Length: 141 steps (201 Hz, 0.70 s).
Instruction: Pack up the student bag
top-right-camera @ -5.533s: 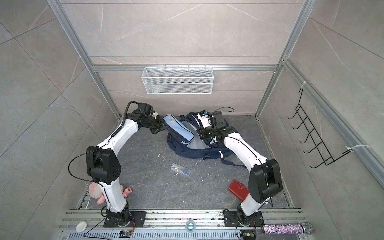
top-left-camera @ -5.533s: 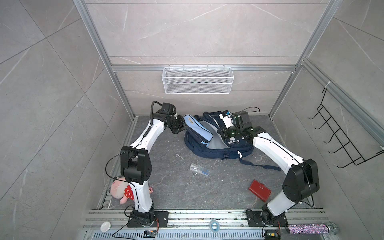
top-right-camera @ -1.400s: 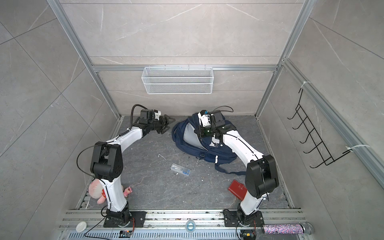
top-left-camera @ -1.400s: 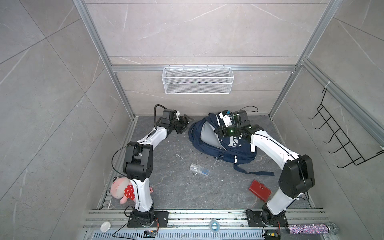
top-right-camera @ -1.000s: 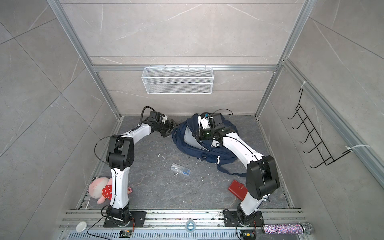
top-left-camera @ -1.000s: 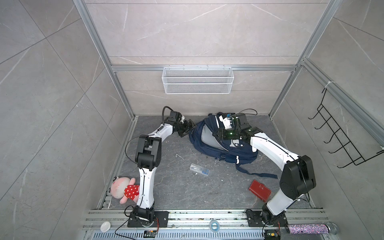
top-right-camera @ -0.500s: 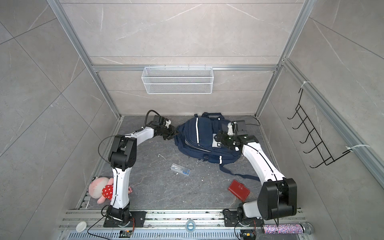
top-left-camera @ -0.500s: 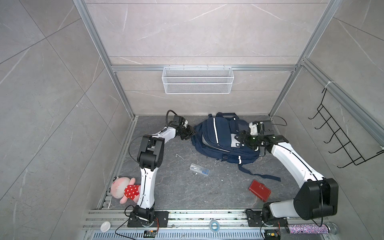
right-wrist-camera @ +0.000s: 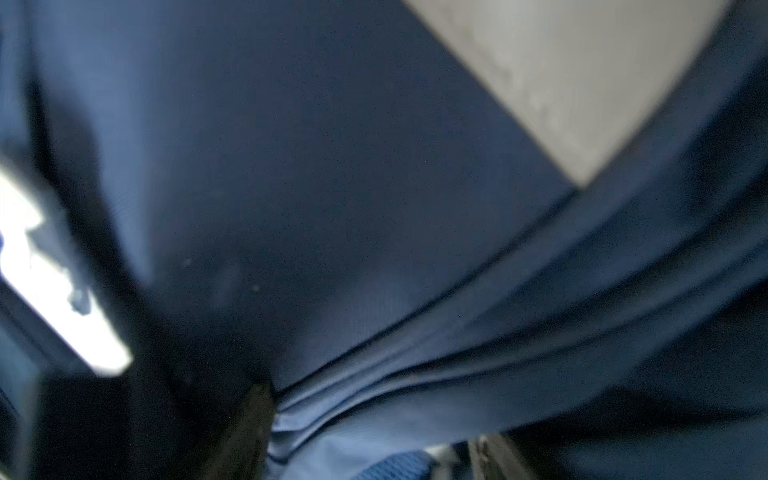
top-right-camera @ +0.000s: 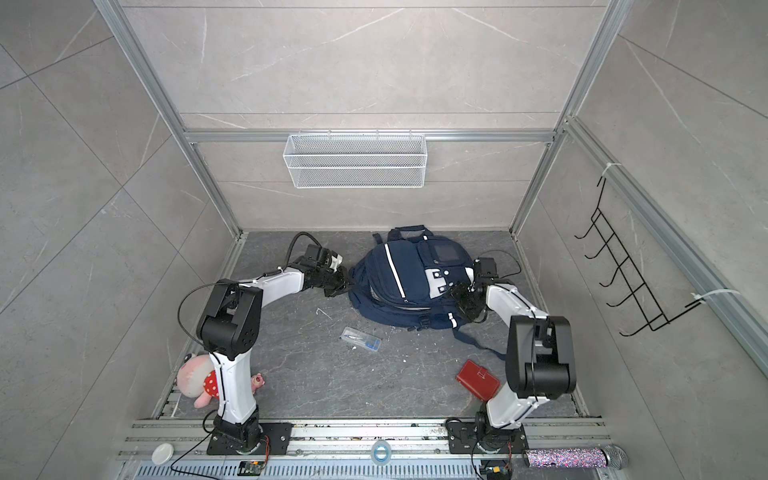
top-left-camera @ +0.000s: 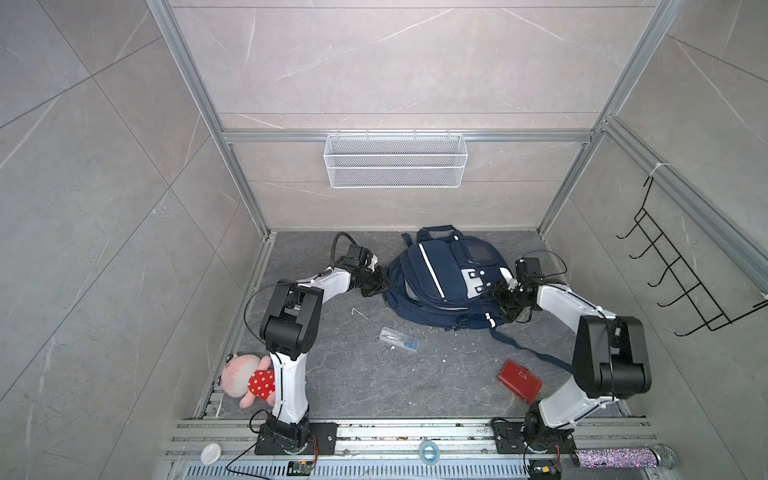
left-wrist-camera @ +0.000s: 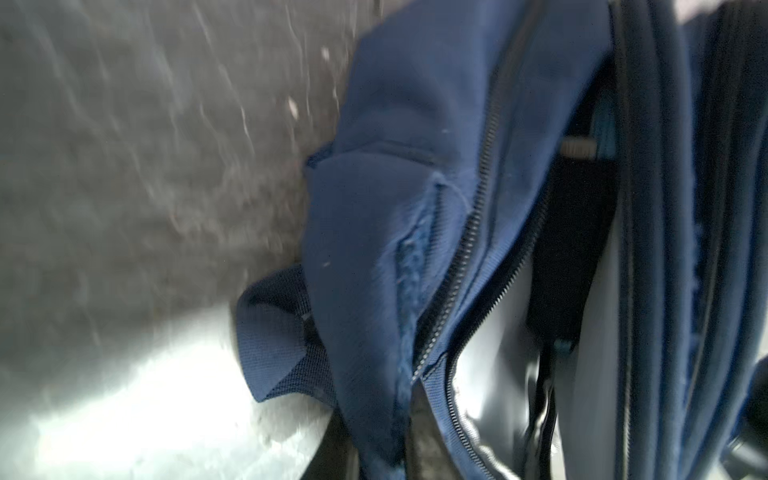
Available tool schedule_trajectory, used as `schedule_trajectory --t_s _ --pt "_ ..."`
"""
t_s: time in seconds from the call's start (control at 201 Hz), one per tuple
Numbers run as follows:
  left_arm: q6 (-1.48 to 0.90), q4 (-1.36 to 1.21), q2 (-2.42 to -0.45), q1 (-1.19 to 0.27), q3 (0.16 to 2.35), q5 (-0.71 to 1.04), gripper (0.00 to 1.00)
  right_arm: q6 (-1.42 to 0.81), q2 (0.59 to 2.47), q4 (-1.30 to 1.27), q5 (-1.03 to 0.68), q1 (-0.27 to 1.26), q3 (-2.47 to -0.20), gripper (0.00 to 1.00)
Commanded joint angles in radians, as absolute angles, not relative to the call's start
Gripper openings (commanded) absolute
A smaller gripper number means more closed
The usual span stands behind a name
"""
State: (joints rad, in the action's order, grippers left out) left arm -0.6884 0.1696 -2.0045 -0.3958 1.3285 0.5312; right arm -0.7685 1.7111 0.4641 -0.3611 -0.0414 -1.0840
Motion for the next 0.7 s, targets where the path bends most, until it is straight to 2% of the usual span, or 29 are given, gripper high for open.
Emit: schedule_trajectory --t_s 0.0,0.214,0.254,0.349,0.428,0.558,0.697 --pt "-0.651 0.205 -1.936 -0.503 1.293 0.623 0.02 -0.735 1.860 0.377 -0.356 -0.041 -1.209 0.67" --pt "-0.479 0.323 -1.851 -0.637 1.244 0.569 0.06 -0.669 2.072 0.409 -0.379 -0.040 -1.438 0.64" --pt "-0.484 0.295 -1.814 -0.633 1.190 0.557 0.12 -0.658 2.088 0.422 -0.370 -0.040 -1.462 0.64" --pt "-0.520 0.223 -1.697 -0.590 1.069 0.564 0.40 -0.625 2.089 0.458 -0.341 -0.041 -1.499 0.66" --pt "-0.525 0.223 -1.611 -0.535 1.020 0.591 0.56 -0.596 2.063 0.492 -0.324 -0.041 -1.505 0.71" --pt "-0.529 0.269 -1.552 -0.413 1.041 0.642 0.65 -0.587 1.989 0.505 -0.325 -0.041 -1.448 0.75" --pt "-0.562 0.317 -1.662 -0.282 1.190 0.639 0.70 -0.597 1.957 0.499 -0.338 -0.041 -1.385 0.74"
